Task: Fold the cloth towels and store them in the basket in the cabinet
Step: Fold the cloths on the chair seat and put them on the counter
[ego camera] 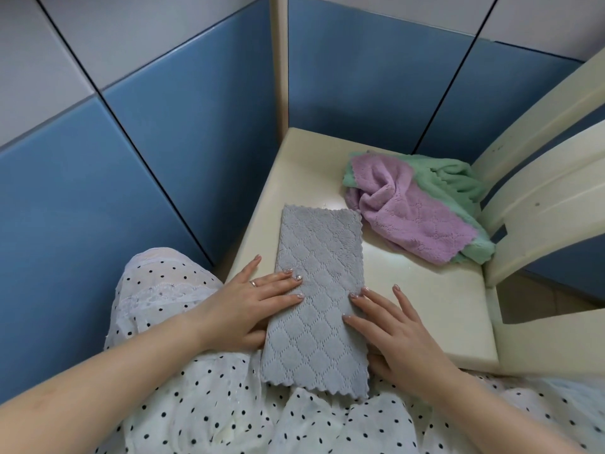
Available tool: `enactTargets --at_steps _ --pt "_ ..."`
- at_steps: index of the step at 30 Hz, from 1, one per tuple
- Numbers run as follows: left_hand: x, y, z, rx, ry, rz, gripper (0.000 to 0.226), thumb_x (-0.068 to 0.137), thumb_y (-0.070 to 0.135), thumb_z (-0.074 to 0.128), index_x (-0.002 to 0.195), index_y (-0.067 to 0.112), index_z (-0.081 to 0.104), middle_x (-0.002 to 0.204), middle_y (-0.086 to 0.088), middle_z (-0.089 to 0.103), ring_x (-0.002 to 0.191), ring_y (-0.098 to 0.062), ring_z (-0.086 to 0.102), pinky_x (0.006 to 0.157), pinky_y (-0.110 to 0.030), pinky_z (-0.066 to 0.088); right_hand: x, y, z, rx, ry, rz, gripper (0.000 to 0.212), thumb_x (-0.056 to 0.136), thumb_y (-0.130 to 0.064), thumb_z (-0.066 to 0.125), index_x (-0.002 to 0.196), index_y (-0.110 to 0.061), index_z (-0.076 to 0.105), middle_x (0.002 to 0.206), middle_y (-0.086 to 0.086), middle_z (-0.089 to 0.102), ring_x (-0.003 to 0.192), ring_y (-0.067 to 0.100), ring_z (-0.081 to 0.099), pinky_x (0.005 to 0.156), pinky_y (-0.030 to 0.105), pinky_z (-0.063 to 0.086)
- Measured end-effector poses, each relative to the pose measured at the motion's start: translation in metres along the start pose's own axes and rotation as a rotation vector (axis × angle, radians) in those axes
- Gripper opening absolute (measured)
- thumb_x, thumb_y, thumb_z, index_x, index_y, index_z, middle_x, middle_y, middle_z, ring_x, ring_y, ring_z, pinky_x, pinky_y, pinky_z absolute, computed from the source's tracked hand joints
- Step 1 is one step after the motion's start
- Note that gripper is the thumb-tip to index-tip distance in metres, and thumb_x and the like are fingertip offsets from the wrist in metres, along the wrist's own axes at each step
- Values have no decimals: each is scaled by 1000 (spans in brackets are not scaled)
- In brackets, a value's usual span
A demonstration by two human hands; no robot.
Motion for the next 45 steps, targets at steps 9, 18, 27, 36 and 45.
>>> enactTargets --at_steps 9,18,27,36,45 --pt "10 -6 -4 -392 118 -158 48 94 41 28 126 26 60 135 13 53 130 5 37 116 -21 1 30 -12 -13 567 235 469 32 89 -39 36 92 -22 63 90 -22 64 87 -9 54 82 14 39" --pt "32 -8 -26 -738 300 -646 37 85 53 48 105 28 66 88 9 72 83 -12 65 77 -41 52 91 18 -27 557 73 753 20 97 -26 39 90 -18 57 87 1 66 83 23 57 68 35 41" --pt "51 -12 -29 -709 362 -743 66 91 34 58 147 35 24 83 9 64 68 -7 59 76 -29 49 122 42 -22 446 -94 844 22 97 -24 40 82 -13 52 104 16 65 99 32 57 77 35 40" --pt "64 -20 -31 -630 282 -817 41 92 32 57 132 32 52 82 10 62 86 -11 58 77 -26 44 129 46 -23 427 -159 882 22 97 -24 39 81 -13 49 107 18 64 102 32 56 75 32 37" --pt "64 -25 -37 -682 209 -859 38 91 37 56 127 30 55 93 10 62 86 -7 58 72 -23 43 118 49 -24 665 -69 1009 24 94 -35 49 97 -14 61 88 1 66 76 22 63 76 33 49"
Point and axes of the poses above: each hand's wrist, its own x-axis towards the middle knuckle, its own z-axis out of the palm, y = z × x, the point moved 1 cm from there along x, towards the middle knuckle
